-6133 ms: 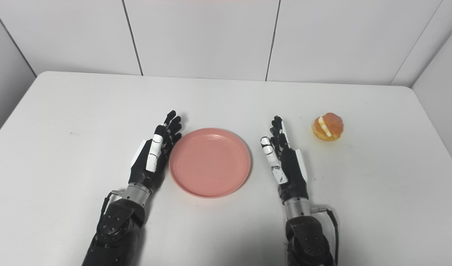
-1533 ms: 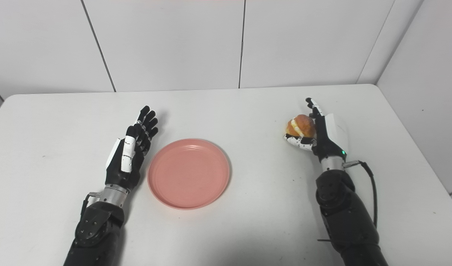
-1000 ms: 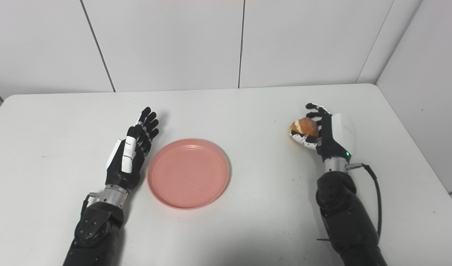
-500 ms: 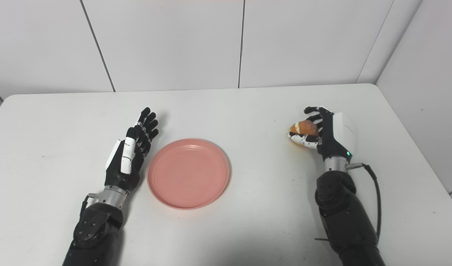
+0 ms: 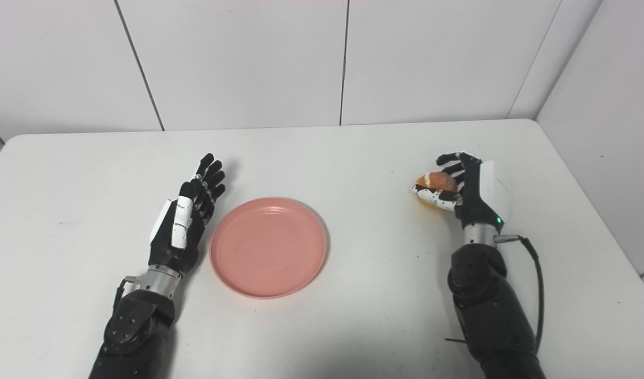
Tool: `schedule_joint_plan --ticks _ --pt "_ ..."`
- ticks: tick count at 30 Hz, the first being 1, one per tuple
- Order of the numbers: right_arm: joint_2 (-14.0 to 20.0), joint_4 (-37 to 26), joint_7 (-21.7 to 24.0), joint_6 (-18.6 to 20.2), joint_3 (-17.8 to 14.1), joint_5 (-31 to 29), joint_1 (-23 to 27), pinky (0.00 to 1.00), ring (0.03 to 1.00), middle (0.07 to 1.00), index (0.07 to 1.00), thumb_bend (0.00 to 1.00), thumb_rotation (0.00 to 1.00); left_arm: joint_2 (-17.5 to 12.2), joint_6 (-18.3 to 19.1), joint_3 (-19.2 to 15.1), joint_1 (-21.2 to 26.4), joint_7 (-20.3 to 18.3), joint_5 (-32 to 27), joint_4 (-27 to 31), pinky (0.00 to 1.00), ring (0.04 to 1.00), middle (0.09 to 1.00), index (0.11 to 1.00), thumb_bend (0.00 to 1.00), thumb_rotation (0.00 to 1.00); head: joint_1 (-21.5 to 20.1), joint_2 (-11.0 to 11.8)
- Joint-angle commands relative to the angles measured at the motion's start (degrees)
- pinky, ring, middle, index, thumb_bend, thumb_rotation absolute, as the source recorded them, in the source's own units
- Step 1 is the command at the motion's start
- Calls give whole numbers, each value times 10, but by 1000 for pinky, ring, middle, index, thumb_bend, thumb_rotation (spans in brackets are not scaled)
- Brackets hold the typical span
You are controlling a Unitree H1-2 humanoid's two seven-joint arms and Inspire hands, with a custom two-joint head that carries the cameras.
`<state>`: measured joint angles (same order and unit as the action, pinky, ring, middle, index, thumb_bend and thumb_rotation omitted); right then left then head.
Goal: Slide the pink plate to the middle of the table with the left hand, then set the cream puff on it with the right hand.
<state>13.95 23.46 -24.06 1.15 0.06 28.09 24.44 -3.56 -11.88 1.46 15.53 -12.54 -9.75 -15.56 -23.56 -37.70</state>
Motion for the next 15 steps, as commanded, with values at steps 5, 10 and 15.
schedule_joint_plan --ticks 5,10,15 --pt "5 -25 -24 -51 -5 -6 13 332 471 566 480 489 0 -4 9 -1 -63 -4 0 -28 1000 999 994 998 685 1000 1 1" --pt "3 -39 -20 -64 -3 -12 11 337 479 565 480 489 0 -4 9 0 -63 -4 2 -30 1000 1000 998 1000 687 1000 4 0" --pt "10 -57 -1 -74 10 -8 7 335 466 571 464 488 0 -1 15 1 -65 2 8 -25 997 991 985 991 712 1000 13 -3"
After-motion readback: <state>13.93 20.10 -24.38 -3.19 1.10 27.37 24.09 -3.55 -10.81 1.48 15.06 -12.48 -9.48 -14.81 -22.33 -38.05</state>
